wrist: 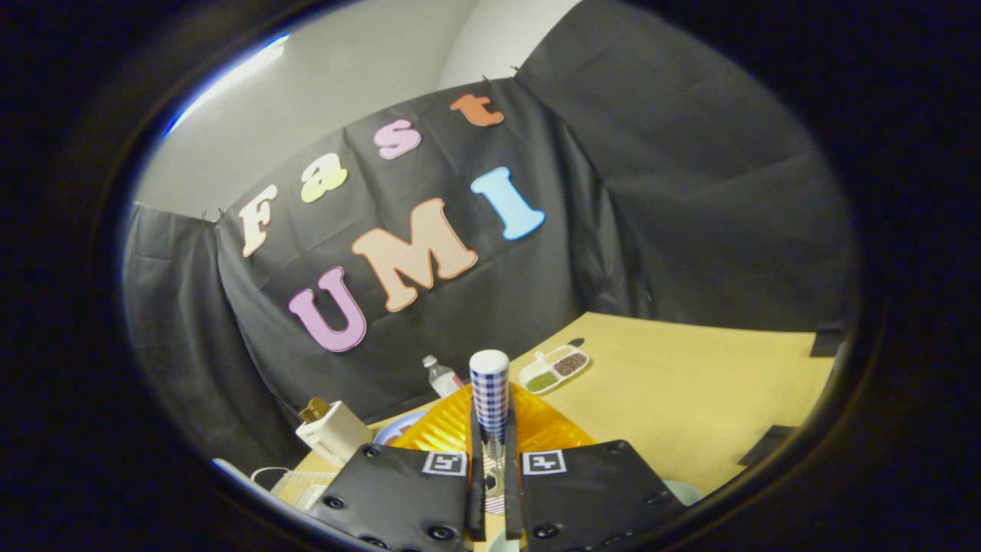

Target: Take the plate from the dish rack, then take the spoon from the basket and place it into the plate.

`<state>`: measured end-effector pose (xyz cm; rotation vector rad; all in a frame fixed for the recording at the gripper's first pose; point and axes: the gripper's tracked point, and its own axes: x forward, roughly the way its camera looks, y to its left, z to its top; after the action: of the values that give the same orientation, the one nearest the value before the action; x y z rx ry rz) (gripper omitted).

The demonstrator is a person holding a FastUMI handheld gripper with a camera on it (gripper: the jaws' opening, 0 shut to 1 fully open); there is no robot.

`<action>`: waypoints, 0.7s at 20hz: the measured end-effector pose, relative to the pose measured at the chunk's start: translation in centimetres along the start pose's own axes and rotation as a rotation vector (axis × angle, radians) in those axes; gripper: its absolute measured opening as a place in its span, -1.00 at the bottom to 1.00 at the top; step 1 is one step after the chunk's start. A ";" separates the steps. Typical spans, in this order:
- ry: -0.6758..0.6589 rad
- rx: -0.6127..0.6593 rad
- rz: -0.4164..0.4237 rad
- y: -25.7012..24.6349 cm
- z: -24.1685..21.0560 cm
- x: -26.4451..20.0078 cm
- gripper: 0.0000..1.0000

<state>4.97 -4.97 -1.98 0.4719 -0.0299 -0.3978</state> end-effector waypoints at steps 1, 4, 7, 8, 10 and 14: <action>-0.011 -0.019 -0.011 -0.8 0.5 -1.1 -0.75; 0.019 -0.027 -0.043 -3.2 -0.1 -3.6 -0.76; 0.064 -0.005 -0.043 -4.8 -2.1 -4.5 -0.76; 0.090 0.011 -0.039 -5.3 -3.0 -4.6 -0.76; 0.165 0.060 -0.016 -5.7 -5.1 -4.7 -0.75; 0.269 0.071 -0.014 -7.3 -8.2 -4.3 -0.75</action>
<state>-0.65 -5.70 -12.28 0.5932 0.2207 -0.3449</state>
